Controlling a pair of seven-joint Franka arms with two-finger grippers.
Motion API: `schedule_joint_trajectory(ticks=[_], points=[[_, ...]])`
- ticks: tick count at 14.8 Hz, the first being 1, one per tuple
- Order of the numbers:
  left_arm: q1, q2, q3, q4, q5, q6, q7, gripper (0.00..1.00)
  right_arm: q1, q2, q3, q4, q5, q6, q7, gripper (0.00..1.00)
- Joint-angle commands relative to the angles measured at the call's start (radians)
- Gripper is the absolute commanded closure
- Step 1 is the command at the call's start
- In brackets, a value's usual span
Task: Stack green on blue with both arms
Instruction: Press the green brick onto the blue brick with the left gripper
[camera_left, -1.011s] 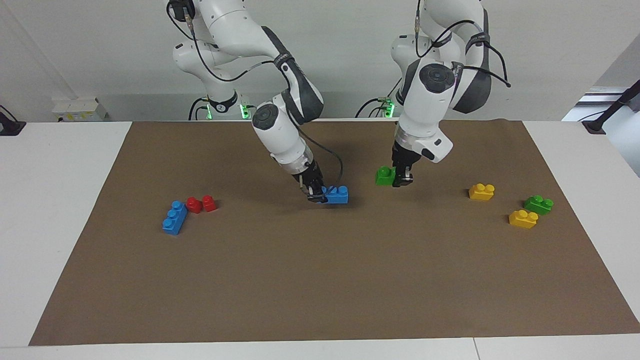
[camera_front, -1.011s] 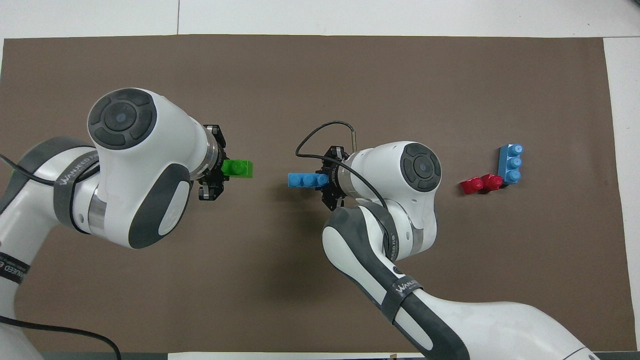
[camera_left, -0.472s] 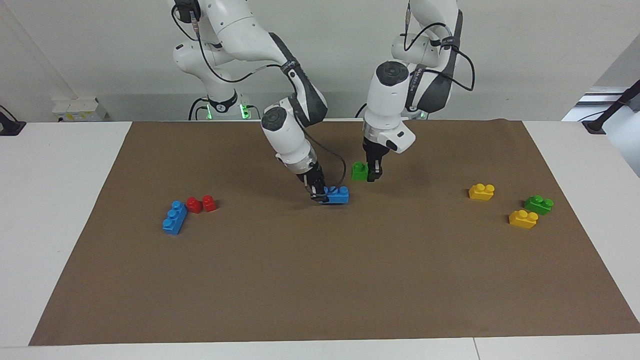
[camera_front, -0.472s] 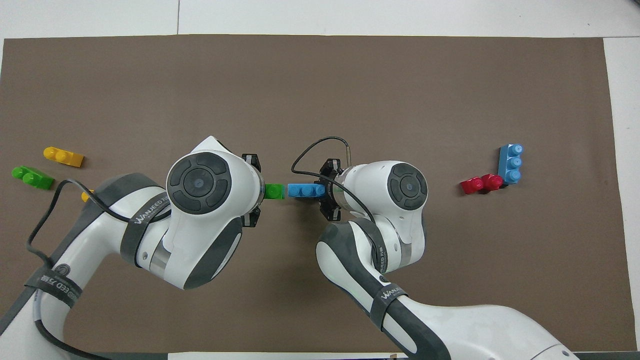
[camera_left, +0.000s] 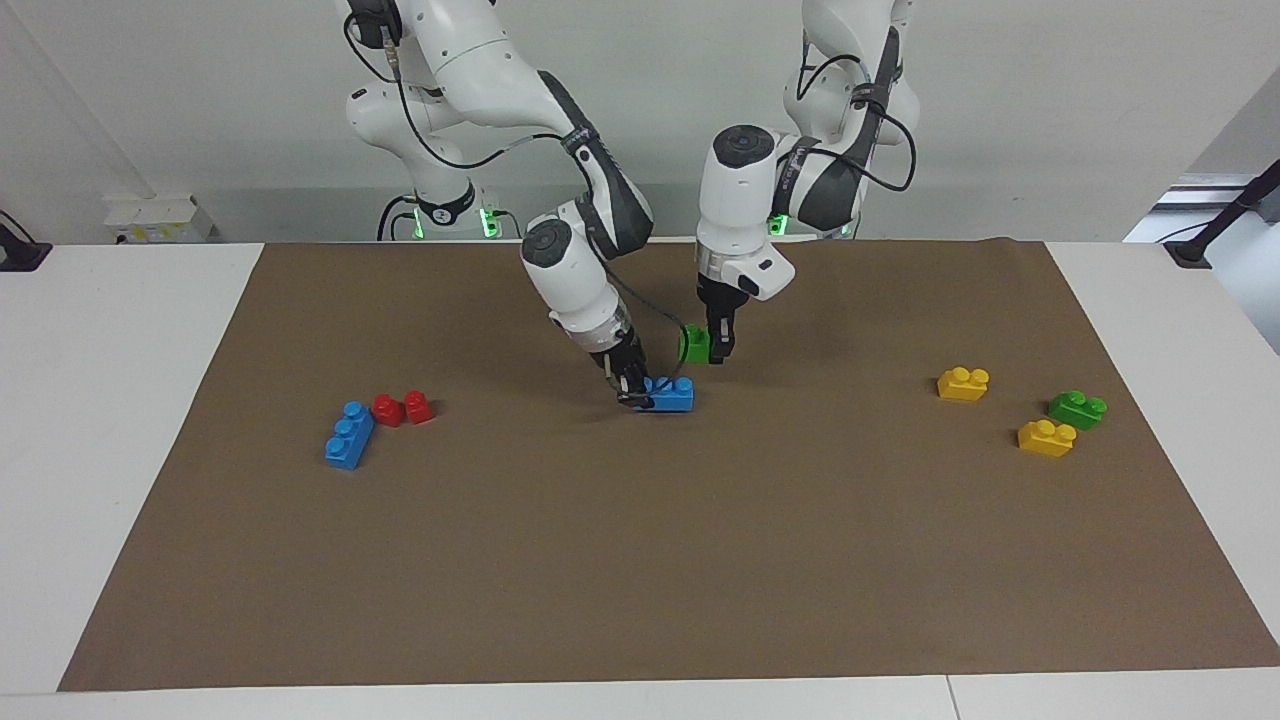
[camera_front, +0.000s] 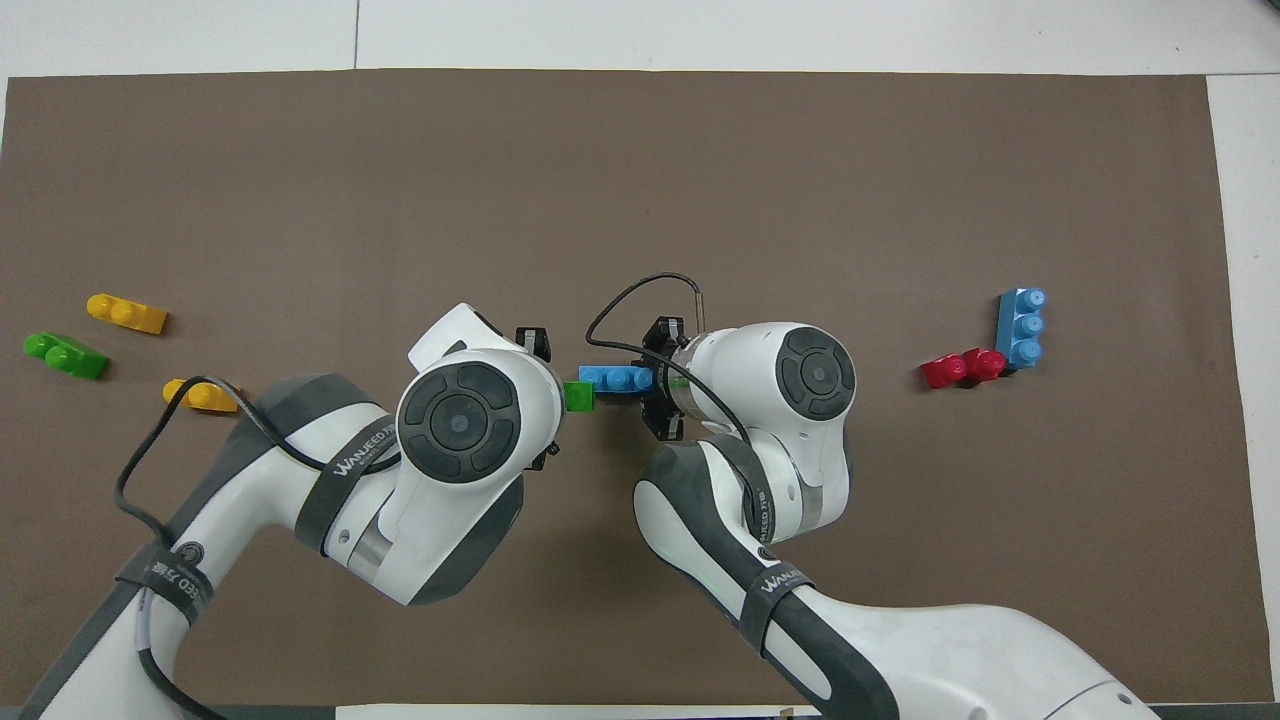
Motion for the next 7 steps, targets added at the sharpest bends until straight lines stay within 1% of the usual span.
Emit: schedule_joint_trajectory(ticks=[1, 4, 5, 7], points=[[-0.021, 0.006, 0.015, -0.020, 0.026, 0.061, -0.042, 1.00, -0.004, 0.012, 0.005, -0.011, 0.060, 0.025, -0.028, 1.00], [-0.035, 0.040, 0.017, -0.015, 0.026, 0.100, -0.046, 1.00, -0.003, 0.018, 0.004, -0.011, 0.177, 0.025, -0.139, 1.00], [-0.036, 0.044, 0.017, -0.013, 0.027, 0.104, -0.046, 1.00, 0.003, 0.020, 0.004, -0.011, 0.197, 0.026, -0.156, 1.00], [-0.036, 0.053, 0.015, -0.012, 0.056, 0.113, -0.071, 1.00, 0.003, 0.020, 0.004, -0.011, 0.198, 0.026, -0.158, 1.00]])
